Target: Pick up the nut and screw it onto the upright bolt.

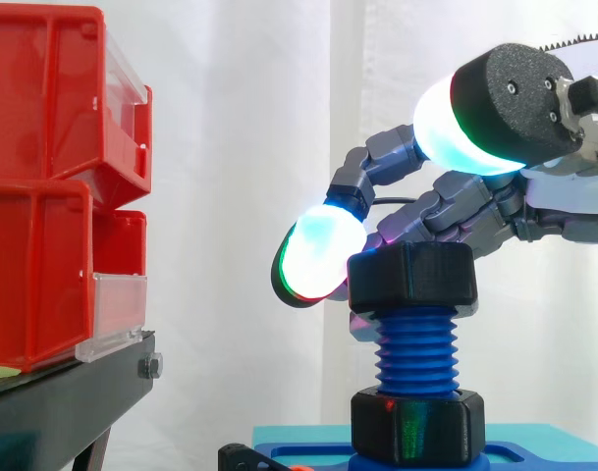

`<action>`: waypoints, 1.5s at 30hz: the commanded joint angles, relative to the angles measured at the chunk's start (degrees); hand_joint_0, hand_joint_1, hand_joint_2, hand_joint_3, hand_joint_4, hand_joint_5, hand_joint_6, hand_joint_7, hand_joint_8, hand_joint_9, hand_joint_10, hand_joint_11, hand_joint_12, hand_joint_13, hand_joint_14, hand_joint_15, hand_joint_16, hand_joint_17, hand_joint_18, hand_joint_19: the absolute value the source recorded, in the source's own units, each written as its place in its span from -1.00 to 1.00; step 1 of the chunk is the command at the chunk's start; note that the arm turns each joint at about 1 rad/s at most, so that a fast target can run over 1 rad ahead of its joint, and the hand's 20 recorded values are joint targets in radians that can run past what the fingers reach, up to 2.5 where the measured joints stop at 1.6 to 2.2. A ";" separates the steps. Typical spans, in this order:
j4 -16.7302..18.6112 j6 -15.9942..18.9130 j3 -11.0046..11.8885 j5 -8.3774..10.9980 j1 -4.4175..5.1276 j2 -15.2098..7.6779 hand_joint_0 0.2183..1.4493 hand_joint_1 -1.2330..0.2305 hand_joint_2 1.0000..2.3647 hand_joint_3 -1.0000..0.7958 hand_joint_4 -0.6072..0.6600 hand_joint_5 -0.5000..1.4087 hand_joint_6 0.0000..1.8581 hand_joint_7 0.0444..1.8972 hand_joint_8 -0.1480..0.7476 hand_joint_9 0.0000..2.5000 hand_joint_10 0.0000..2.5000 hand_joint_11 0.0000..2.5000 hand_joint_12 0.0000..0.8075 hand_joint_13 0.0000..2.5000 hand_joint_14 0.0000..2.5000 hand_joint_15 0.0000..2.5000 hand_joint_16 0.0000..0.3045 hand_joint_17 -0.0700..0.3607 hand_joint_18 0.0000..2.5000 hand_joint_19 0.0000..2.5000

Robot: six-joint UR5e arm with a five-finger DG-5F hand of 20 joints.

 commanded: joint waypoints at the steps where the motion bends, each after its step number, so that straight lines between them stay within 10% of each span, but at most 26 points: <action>1: -0.34 0.00 0.00 -0.28 -0.24 -0.04 -0.65 0.17 -1.00 -0.44 0.48 -0.59 -0.46 0.11 0.17 -0.48 -1.00 -1.00 -0.10 -0.43 -1.00 -1.00 -0.67 -0.14 -0.50 -1.00; 45: -3.33 0.00 0.00 -5.81 -4.90 0.14 -0.60 0.18 -1.00 -0.44 0.29 -0.46 -0.46 0.61 0.04 -0.22 -1.00 -1.00 -0.18 -0.27 -1.00 -1.00 -0.66 -0.14 -0.40 -1.00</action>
